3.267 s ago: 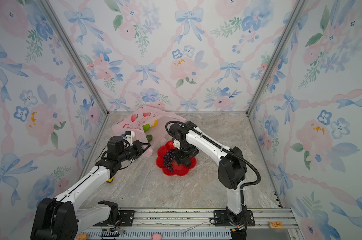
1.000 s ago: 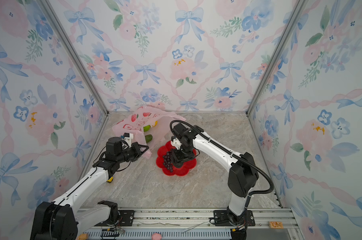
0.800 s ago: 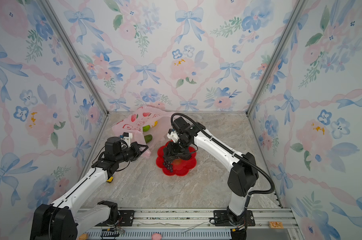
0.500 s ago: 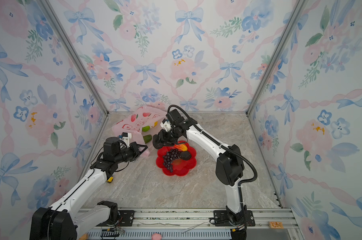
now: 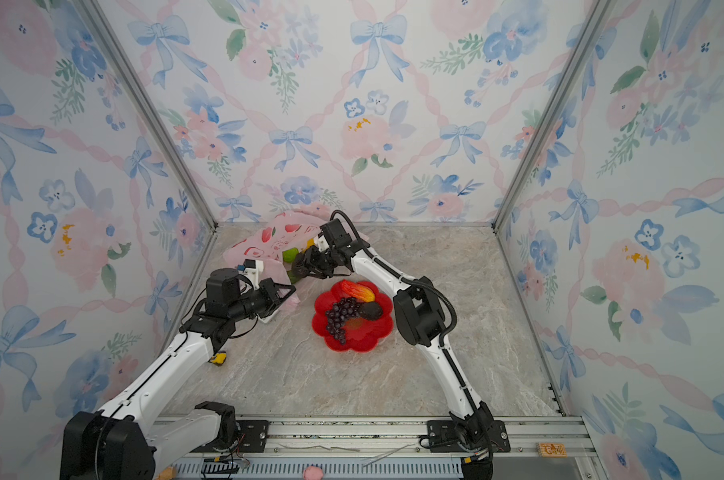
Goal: Place the fruits into the plastic bag
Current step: 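Open the right gripper to drop the dark fruit inside the bag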
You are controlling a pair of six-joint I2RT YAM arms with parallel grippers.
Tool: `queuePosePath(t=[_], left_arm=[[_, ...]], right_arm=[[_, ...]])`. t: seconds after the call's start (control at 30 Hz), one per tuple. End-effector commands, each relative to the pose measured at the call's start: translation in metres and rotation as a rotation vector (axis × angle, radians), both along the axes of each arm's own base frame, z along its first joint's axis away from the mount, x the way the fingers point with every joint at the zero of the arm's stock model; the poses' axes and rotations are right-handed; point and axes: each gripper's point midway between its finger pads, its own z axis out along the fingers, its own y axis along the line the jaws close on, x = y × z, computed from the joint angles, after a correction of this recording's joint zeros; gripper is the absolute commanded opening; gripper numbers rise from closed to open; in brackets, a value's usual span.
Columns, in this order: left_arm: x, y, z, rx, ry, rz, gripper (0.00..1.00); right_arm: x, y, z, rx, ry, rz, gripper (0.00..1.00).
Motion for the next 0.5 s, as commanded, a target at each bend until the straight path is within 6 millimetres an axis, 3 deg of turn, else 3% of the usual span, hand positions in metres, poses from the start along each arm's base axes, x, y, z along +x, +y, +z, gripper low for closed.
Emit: queuePosePath(t=[0.0, 0.23, 0.27, 0.3, 0.47], left_arm=[[0.003, -0.003, 0.010, 0.000, -0.030, -0.026, 0.00], [0.005, -0.005, 0.004, -0.001, -0.007, -0.038, 0.00], [0.005, -0.005, 0.004, -0.001, -0.006, -0.040, 0.00], [0.010, -0.006, 0.018, -0.005, -0.039, -0.041, 0.00], [0.010, -0.007, 0.016, -0.004, -0.034, -0.045, 0.00]], right_arm=[[0.016, 0.029, 0.025, 0.153, -0.017, -0.020, 0.44], [0.027, 0.063, 0.028, 0.293, 0.001, -0.048, 0.48], [0.027, 0.066, 0.027, 0.300, 0.004, -0.047, 0.49], [0.025, 0.069, 0.024, 0.305, 0.009, -0.045, 0.51], [0.023, 0.074, 0.019, 0.309, 0.013, -0.046, 0.63]])
